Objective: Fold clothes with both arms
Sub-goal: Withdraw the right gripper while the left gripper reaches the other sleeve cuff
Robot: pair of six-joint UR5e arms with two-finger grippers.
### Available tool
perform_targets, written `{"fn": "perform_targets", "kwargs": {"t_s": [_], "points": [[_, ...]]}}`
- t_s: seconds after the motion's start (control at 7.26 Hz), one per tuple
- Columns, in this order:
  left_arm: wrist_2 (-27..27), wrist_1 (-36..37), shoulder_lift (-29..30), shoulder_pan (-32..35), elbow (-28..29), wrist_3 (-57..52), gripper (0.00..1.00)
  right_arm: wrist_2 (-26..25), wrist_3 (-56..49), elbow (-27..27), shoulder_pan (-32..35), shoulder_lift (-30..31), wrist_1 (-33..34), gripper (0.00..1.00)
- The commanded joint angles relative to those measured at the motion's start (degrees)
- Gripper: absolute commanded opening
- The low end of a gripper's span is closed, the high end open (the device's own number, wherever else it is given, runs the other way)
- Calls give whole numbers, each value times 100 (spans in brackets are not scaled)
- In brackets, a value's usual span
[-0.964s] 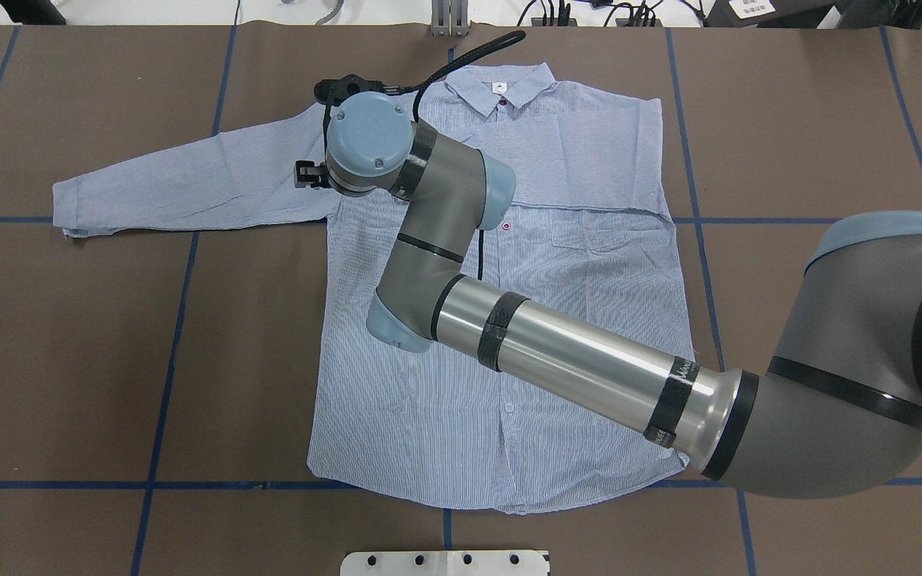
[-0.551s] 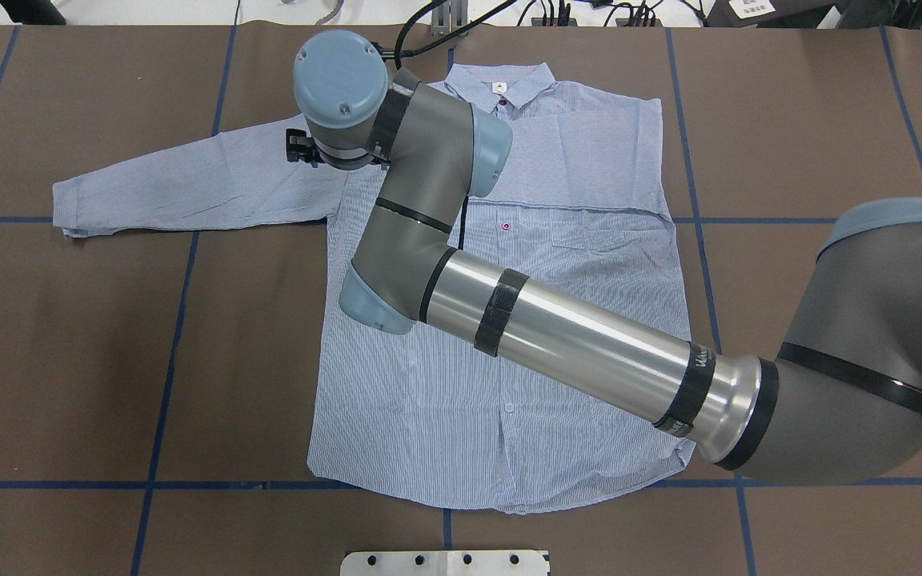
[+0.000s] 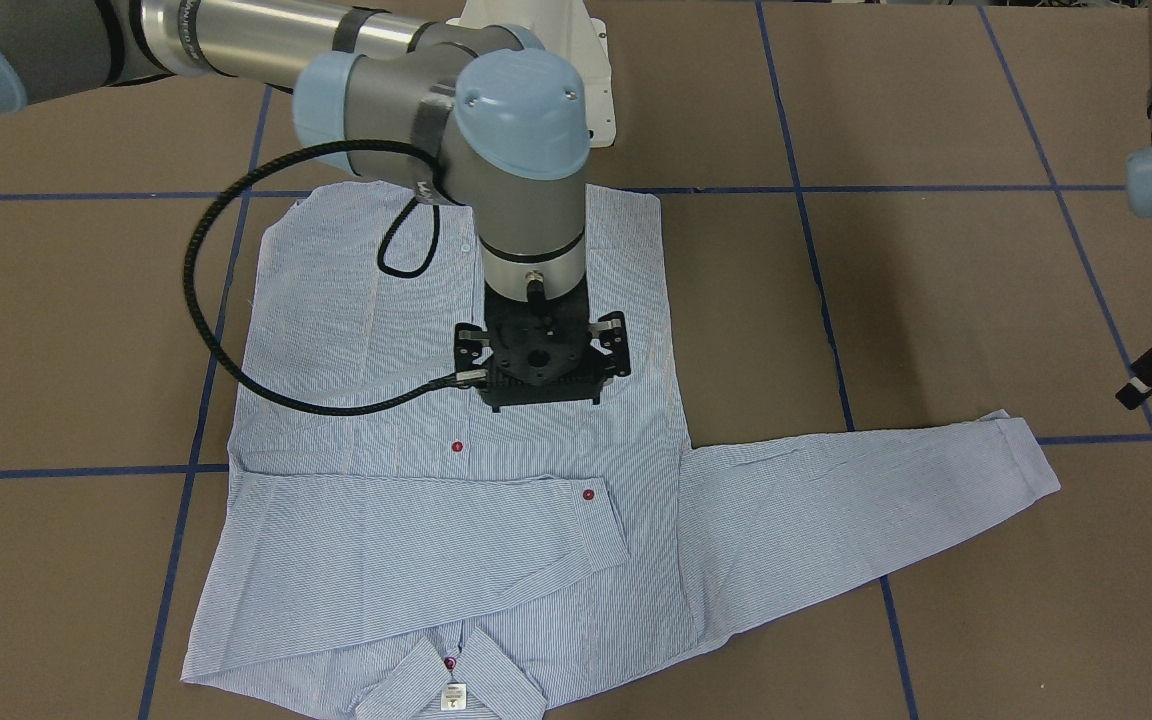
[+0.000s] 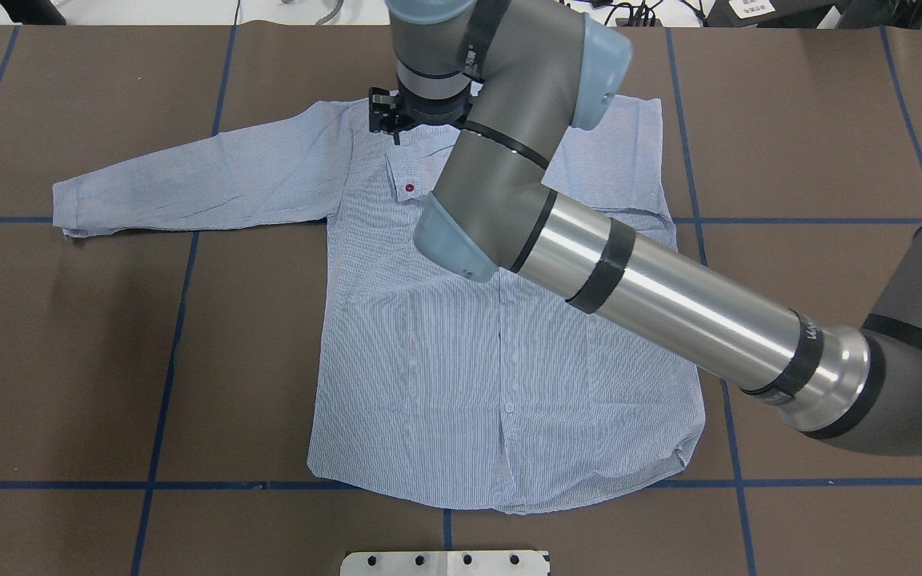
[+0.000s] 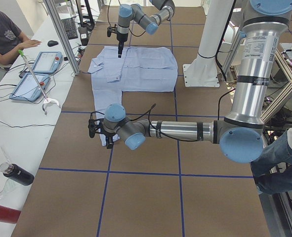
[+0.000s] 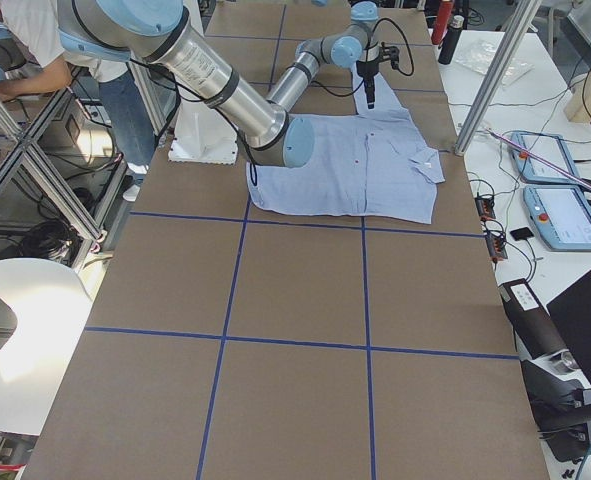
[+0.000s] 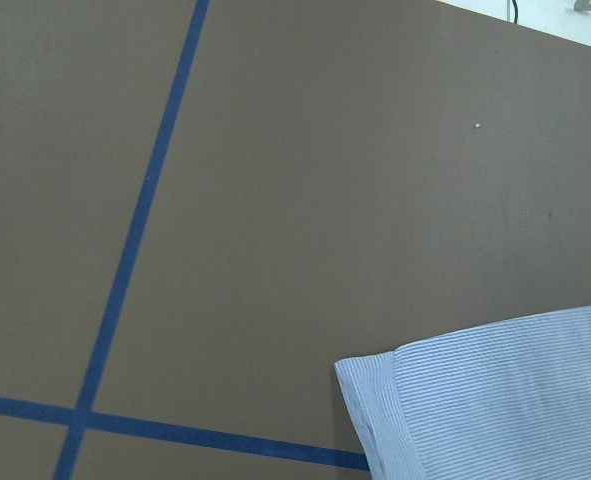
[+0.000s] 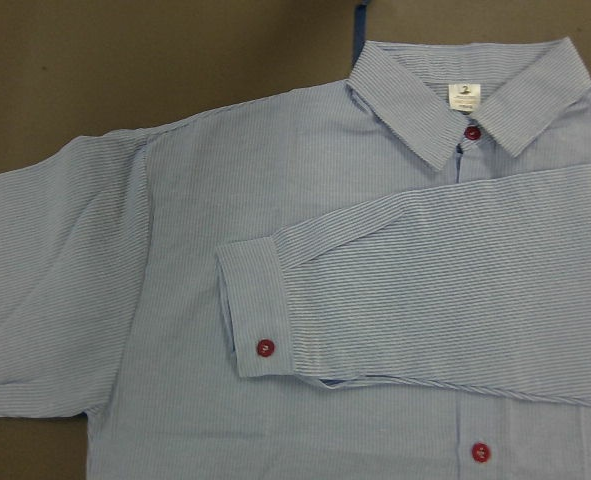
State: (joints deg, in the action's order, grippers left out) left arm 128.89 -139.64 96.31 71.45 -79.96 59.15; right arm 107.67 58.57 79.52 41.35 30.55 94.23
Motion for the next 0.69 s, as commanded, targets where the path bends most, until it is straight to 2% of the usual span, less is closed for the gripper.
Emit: {"fn": "perform_targets", "kwargs": {"t_s": [0.0, 0.41, 0.55], "points": [[-398, -922, 46, -595, 462, 878, 95, 122, -513, 782, 224, 582, 430, 99], [-583, -1144, 308, -842, 893, 879, 86, 157, -513, 775, 224, 610, 421, 99], [-601, -1144, 371, -851, 973, 879, 78, 149, -513, 767, 224, 610, 421, 99]]}}
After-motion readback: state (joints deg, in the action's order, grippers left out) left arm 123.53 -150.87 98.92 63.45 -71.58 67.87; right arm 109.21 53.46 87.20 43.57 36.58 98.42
